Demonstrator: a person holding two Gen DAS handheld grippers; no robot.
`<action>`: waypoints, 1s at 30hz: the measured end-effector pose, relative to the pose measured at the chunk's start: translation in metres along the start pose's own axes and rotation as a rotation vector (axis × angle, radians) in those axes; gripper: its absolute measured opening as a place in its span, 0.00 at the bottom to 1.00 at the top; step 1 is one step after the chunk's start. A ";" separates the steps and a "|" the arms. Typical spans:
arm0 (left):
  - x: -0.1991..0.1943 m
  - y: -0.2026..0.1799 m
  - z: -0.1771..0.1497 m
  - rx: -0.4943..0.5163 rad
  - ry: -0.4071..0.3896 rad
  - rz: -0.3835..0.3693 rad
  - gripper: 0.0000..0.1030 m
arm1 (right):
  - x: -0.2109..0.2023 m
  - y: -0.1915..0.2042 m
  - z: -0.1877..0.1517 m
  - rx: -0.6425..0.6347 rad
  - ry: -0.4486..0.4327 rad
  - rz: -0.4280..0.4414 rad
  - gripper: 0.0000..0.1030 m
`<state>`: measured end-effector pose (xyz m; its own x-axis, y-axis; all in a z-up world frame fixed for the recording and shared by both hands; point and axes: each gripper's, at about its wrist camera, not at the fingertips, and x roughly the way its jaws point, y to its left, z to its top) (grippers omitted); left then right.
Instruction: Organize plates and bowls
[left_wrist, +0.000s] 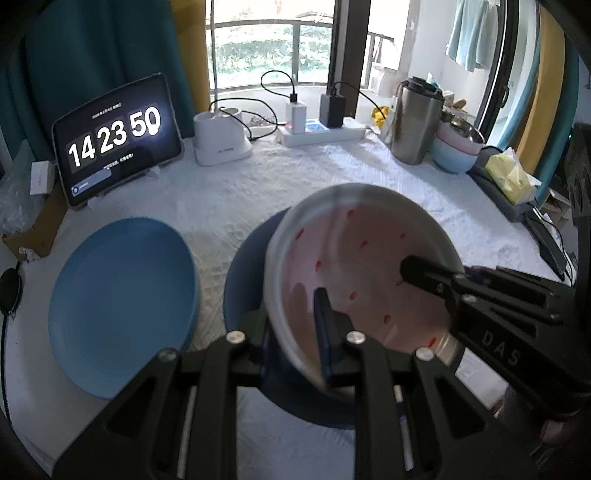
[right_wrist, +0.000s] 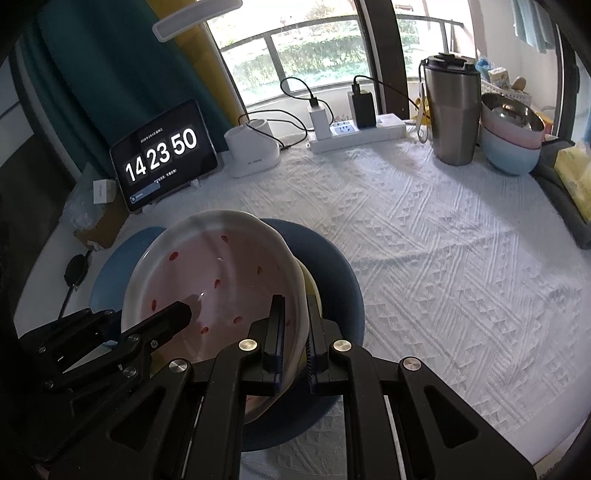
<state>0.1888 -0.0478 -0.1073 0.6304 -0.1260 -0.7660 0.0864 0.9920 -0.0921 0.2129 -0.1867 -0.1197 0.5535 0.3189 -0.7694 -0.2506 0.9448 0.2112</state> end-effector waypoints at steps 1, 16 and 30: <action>0.000 0.000 0.000 0.000 0.001 0.001 0.19 | 0.001 0.000 0.000 0.000 0.004 0.000 0.10; 0.006 0.007 -0.003 -0.007 0.009 0.014 0.22 | 0.011 0.003 0.002 0.002 0.041 -0.001 0.15; 0.000 0.010 -0.001 -0.009 -0.015 0.016 0.22 | 0.011 0.009 0.003 -0.012 0.024 -0.008 0.27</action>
<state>0.1886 -0.0383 -0.1087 0.6431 -0.1105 -0.7578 0.0694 0.9939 -0.0860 0.2193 -0.1745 -0.1240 0.5364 0.3092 -0.7853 -0.2557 0.9463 0.1979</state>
